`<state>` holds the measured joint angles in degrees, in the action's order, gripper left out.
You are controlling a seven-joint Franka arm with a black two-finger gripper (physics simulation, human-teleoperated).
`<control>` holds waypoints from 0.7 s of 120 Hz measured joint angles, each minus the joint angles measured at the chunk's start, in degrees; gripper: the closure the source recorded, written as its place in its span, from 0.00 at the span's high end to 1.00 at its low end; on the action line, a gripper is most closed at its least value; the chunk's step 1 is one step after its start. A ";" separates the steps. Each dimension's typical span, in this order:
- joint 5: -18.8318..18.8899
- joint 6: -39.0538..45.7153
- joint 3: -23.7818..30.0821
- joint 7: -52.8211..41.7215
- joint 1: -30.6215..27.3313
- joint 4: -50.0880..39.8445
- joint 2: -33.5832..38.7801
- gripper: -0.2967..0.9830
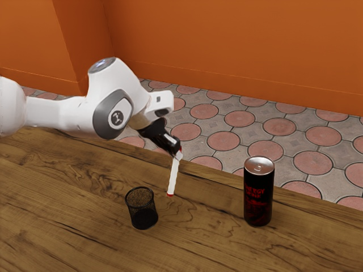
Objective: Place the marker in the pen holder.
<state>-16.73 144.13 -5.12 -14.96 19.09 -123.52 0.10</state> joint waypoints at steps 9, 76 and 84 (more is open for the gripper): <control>1.97 -0.39 -1.17 -0.05 1.58 3.86 -2.10 0.15; 5.76 -0.01 -1.01 -0.58 -14.49 -1.97 2.10 0.15; 6.92 1.36 -0.97 -0.70 -12.06 -5.50 4.21 0.15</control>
<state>-9.81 145.48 -6.09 -15.66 7.03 -129.02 4.31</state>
